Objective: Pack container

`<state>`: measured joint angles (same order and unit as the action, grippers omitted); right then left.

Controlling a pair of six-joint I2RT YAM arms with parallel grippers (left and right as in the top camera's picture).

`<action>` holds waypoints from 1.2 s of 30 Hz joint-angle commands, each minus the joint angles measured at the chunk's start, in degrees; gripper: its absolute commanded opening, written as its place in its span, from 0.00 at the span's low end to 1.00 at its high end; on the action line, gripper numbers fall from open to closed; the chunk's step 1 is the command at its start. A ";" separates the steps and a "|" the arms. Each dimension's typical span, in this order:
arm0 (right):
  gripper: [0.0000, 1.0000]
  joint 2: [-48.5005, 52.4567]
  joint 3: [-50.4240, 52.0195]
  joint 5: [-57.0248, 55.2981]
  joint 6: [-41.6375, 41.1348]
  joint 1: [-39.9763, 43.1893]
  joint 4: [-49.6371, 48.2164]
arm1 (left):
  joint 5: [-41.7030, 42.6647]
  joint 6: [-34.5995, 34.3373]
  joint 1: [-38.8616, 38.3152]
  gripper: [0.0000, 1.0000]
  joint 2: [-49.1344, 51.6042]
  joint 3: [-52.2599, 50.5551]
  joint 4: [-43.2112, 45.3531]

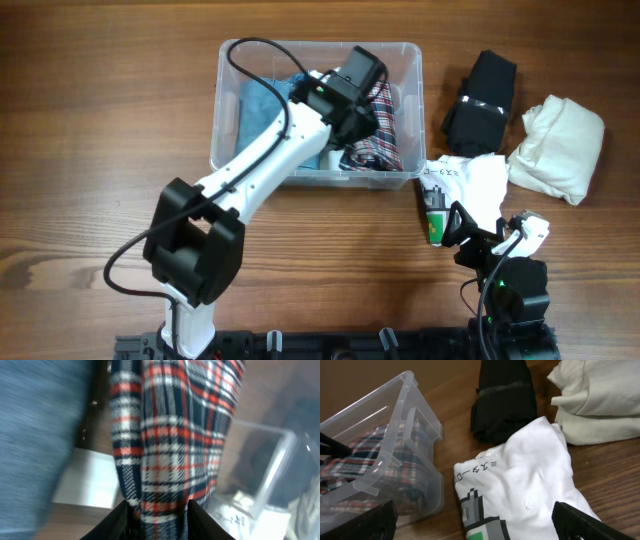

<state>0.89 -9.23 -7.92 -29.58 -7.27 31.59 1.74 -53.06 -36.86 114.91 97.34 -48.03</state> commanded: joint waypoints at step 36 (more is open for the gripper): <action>1.00 -0.31 0.15 6.71 -25.07 0.28 -7.21 | -9.07 18.36 16.70 1.00 -21.75 14.49 -16.72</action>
<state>0.89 -9.02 -6.15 -39.86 -7.27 24.60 -7.20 -35.46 -25.93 101.08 111.26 -60.38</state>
